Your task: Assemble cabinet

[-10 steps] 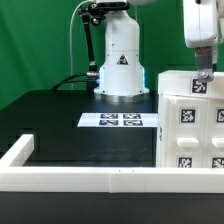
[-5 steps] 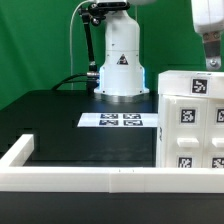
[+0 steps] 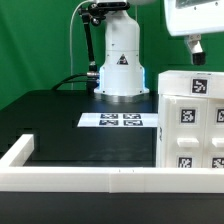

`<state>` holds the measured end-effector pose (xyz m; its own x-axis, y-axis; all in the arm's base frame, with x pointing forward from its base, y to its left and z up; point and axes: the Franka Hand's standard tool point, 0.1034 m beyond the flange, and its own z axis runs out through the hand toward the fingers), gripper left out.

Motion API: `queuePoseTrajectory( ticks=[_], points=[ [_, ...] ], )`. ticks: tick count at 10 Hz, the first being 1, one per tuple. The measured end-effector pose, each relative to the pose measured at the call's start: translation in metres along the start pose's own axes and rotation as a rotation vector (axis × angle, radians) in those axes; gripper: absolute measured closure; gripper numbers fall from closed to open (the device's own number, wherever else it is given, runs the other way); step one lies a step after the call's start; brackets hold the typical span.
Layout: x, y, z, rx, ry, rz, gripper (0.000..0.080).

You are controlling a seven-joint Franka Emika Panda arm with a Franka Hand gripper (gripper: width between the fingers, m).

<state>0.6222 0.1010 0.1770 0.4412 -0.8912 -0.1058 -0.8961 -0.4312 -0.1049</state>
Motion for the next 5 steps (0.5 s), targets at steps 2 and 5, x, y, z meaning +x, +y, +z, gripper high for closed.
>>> queuePoseTrajectory(
  ticks=[2, 5],
  points=[
    [0.0001, 0.0004, 0.0003, -0.001, 0.0, -0.19, 0.0002],
    [0.0021, -0.0005, 0.0015, -0.029, 0.013, -0.762, 0.0002]
  ],
)
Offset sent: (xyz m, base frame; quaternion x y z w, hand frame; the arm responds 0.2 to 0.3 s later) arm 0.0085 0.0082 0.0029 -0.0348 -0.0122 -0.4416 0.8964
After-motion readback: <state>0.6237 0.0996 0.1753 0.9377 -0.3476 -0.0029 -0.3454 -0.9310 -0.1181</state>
